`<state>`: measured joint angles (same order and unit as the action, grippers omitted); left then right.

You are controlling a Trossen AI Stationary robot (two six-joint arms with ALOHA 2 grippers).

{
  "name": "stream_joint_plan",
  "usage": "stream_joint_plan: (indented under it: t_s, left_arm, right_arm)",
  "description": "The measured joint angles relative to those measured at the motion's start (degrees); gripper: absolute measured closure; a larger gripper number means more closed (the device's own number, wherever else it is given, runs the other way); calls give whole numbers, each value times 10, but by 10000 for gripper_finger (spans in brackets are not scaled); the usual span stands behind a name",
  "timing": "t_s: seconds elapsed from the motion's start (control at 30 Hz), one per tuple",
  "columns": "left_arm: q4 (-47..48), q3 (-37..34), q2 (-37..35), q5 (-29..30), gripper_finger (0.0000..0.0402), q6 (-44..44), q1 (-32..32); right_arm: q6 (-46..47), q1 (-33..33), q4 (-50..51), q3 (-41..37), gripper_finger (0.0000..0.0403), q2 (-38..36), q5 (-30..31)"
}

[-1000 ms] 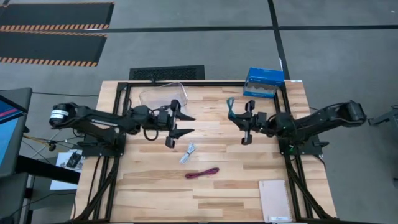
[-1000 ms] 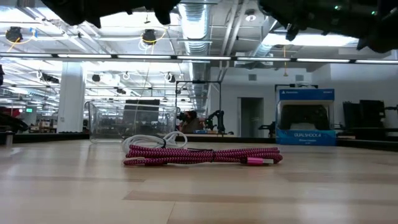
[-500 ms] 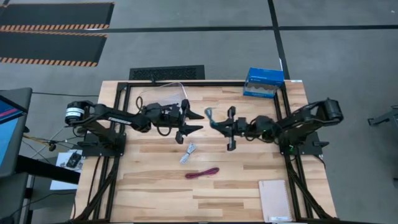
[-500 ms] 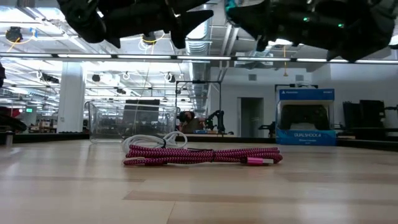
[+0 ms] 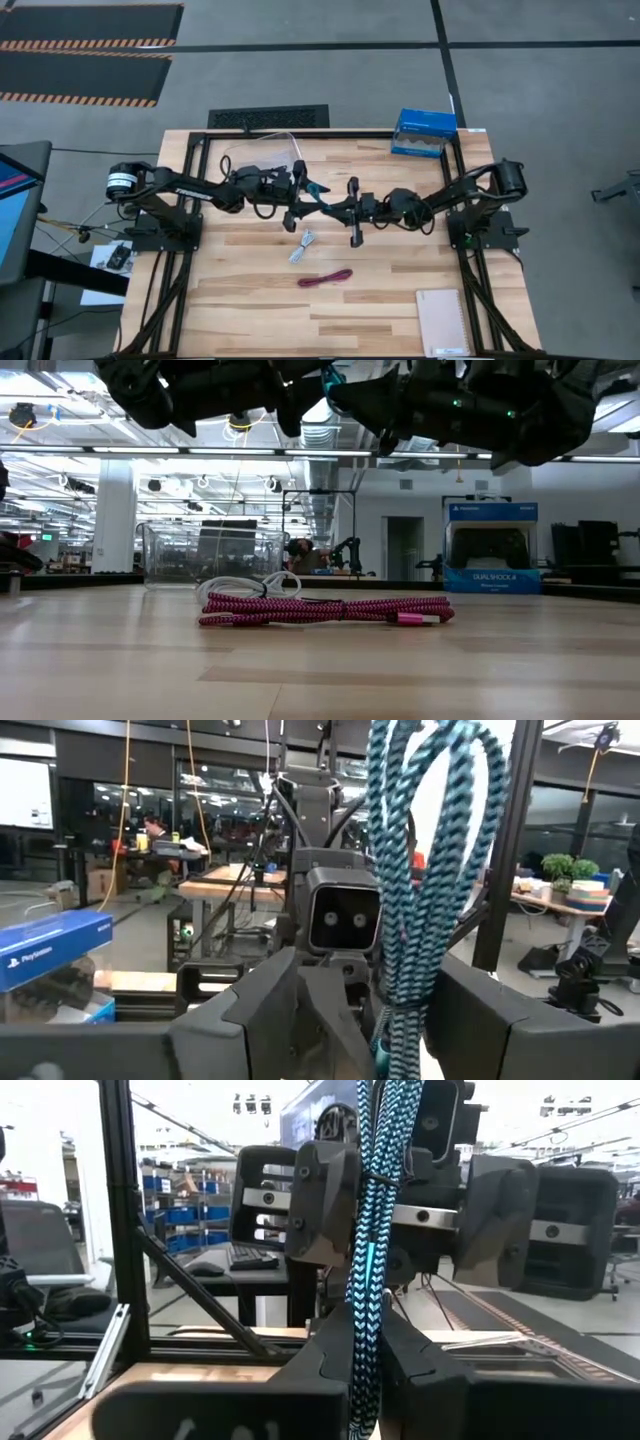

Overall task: Pick and place USB-C Cables
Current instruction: Put the blue charger cable into the transparent bin

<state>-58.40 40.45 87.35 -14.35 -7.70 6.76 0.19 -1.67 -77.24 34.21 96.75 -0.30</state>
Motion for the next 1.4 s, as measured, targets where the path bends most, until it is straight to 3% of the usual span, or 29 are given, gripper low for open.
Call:
stream_joint_plan:
  t_s: [0.37,0.7,0.9,1.17,1.4]
  left_arm:
    - [0,0,0,-2,287,3,0]
    - [-2,0,0,-3,390,10,0]
    - [-1,0,0,6,393,12,0]
    - [-2,0,0,10,399,1,0]
    - [13,0,-1,11,400,-22,11]
  right_arm:
    - [-6,5,4,-1,369,-17,0]
    - [-5,7,9,-1,372,-17,3]
    - [26,12,13,-1,360,-17,5]
    - [59,25,19,-1,286,-17,4]
    - [56,30,94,-1,211,-76,3]
